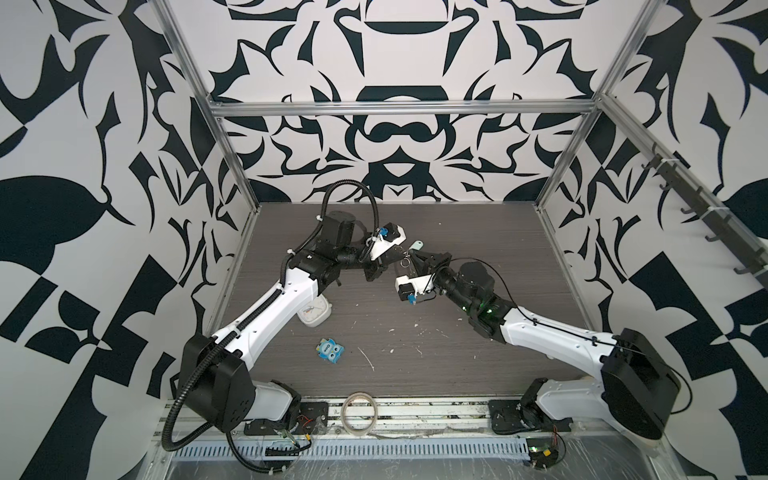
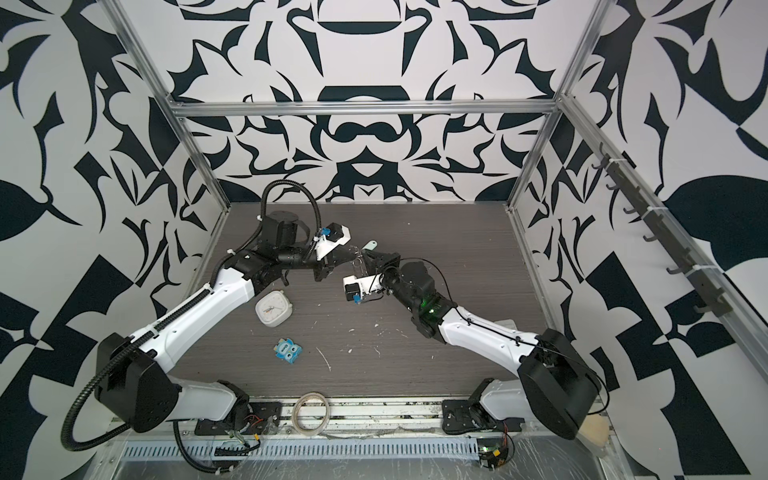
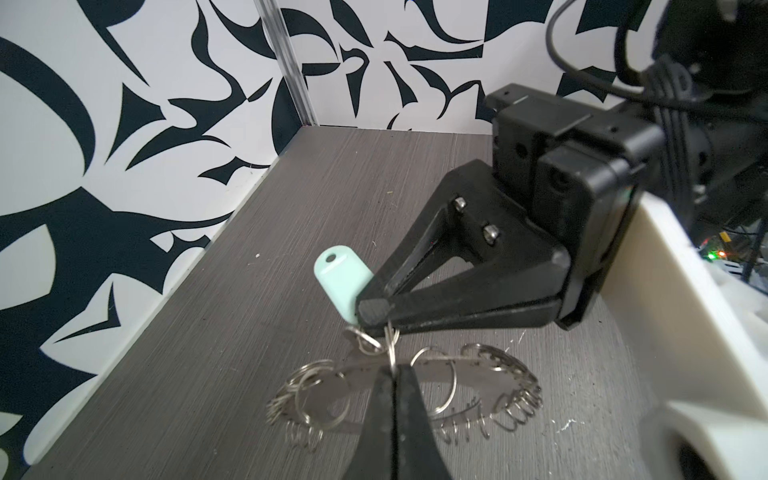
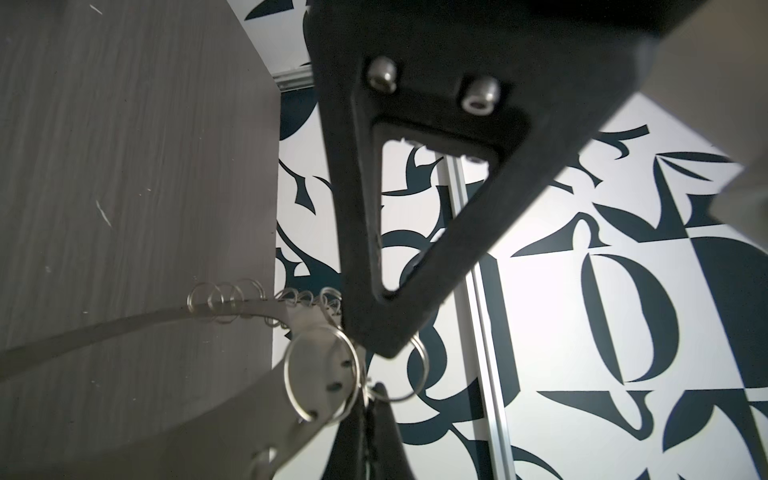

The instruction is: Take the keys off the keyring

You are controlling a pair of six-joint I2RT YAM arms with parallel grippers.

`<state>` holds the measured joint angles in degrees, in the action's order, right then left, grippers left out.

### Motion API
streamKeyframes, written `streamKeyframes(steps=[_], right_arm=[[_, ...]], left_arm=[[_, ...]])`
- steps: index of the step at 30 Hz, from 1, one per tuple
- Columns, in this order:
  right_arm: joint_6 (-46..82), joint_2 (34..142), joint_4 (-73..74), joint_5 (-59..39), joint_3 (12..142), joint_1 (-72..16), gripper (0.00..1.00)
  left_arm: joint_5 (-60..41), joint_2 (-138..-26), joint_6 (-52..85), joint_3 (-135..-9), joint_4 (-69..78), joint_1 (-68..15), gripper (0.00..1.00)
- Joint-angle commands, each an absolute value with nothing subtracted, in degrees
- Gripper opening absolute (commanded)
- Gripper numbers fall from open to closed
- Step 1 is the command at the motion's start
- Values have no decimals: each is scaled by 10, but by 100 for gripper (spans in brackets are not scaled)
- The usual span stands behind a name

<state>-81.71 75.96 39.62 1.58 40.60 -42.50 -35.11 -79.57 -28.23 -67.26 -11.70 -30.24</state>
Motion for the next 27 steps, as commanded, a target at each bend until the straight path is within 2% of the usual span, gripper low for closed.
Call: streamKeyframes(steps=[1,14,23,27], right_arm=[[-854,760,427,54,423,-425,0],[-904,710,396,77,418,-445,0],[-924,708,407,94,435,-445,0],[-905,703,369,81,447,-446,0]], left_arm=[[-365,-794,-261,-696,-90,-304,0],[-358,-845,-207,-770,-114,-297,0],[-360,-855,-189,-772,-126,-297,0],[-346,-855,-212,-771,-123,-296,0]])
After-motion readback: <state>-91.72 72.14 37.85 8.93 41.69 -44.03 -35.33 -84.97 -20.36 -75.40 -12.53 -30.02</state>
